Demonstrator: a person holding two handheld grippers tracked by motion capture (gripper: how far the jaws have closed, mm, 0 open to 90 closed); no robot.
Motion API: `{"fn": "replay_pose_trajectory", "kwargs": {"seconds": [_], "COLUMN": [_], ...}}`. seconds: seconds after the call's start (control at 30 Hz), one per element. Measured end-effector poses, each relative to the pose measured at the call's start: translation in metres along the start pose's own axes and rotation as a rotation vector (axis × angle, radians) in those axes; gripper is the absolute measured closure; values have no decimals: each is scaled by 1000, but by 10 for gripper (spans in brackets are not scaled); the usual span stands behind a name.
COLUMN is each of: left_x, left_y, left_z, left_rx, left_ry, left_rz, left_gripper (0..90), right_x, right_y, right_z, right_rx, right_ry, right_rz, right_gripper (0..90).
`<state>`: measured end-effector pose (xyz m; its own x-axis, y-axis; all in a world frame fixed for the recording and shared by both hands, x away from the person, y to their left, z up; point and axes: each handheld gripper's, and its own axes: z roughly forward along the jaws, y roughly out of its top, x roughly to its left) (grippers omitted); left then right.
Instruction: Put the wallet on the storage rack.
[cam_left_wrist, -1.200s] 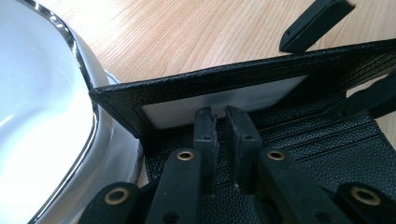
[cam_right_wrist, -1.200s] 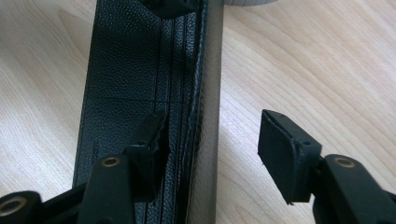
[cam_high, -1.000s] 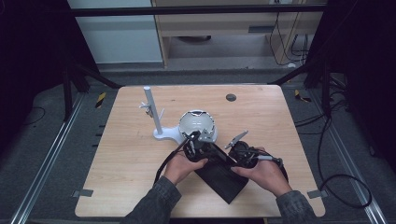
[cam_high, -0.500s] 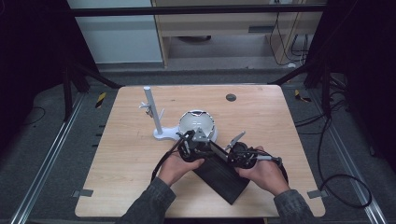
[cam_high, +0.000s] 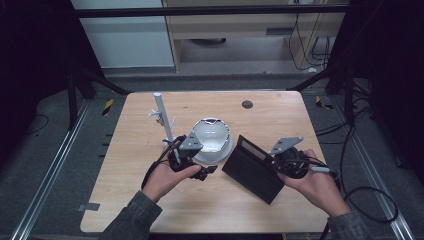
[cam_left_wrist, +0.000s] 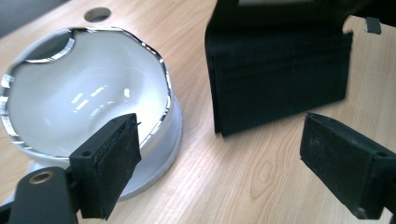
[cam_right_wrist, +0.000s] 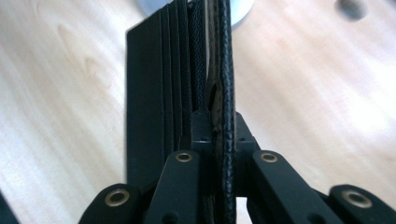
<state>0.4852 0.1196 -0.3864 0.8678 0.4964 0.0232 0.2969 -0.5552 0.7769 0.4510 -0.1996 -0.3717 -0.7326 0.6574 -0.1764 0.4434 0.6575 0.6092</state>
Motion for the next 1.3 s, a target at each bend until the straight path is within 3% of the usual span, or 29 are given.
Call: {"fn": "replay_pose_trajectory", "kwargs": {"seconds": [0.07,0.13,0.37,0.57,0.67,0.97,1.1,1.3], "left_x": [1,3,14,22,24,26,31,36], "left_y": [1,5,15,24,27,40,45,56], "left_z": [-4,-10,-17,-20,-18,-14,-16,-17], "left_rx": [-2,4,-14,-52,-65,-97,-105,-95], "left_ry": [4,8,-2,-8,-21,-37,-38,-53], "left_rz": [-1,6,-11,0,11,39,25,48], "left_gripper": [120,120,120,120,120,111,103,88], "right_x": [-3,-14,-26,-32,-32,-32,-29,-18], "right_y": [0,-2,-3,0,6,28,35,44], "right_z": [-3,-13,-21,-30,-34,-42,-37,-27], "right_rx": [-12,-61,-135,-196,-229,-312,-335,-369], "right_ry": [-8,-46,-50,-73,-101,-127,-109,-73], "right_rz": [2,20,31,33,12,-14,-21,-46], "right_gripper": [852,852,852,852,853,852,852,852]}}
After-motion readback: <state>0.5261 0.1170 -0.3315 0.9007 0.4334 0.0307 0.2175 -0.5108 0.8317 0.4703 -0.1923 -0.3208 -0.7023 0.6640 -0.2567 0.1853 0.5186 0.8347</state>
